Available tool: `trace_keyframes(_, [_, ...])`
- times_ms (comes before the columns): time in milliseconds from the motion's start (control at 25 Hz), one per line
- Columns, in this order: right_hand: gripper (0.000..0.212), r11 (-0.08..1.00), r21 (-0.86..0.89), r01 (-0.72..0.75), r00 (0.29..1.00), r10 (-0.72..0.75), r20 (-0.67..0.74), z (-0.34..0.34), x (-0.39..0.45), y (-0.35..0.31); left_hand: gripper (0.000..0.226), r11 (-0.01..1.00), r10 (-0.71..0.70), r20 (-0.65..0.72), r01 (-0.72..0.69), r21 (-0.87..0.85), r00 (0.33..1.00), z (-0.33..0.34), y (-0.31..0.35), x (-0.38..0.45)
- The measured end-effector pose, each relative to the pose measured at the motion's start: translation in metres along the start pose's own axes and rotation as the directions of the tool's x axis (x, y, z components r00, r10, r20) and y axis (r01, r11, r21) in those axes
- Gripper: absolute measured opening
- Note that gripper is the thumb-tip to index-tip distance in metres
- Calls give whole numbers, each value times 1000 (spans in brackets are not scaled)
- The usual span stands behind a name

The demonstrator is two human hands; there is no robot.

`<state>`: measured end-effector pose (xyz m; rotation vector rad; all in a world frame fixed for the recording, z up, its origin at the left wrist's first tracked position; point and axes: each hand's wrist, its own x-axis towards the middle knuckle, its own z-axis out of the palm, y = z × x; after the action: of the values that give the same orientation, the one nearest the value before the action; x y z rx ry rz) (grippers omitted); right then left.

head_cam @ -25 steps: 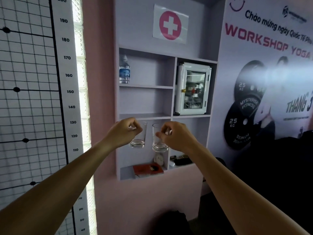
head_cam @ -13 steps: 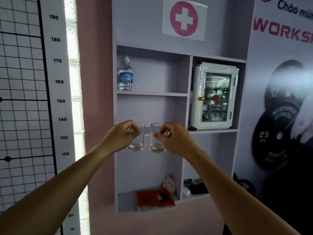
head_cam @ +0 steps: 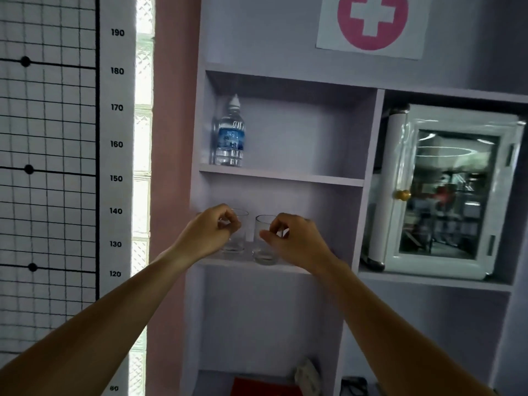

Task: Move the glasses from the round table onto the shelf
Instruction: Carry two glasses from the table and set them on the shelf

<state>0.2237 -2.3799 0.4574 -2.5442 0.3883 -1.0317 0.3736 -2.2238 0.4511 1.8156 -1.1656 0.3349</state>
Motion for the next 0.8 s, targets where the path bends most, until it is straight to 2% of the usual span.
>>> trace_keyframes(440, [18, 998, 62, -12, 997, 8, 70, 51, 61, 38, 25, 990, -70, -49, 75, 122, 996, 35, -48, 43])
trace_keyframes(680, [17, 996, 84, -38, 996, 31, 79, 75, 77, 46, 9, 988, -79, -50, 85, 129, 996, 49, -72, 49])
trace_keyframes(800, [15, 995, 87, -41, 997, 35, 73, 83, 83, 50, 8, 985, -38, -104, 55, 164, 994, 54, -76, 47])
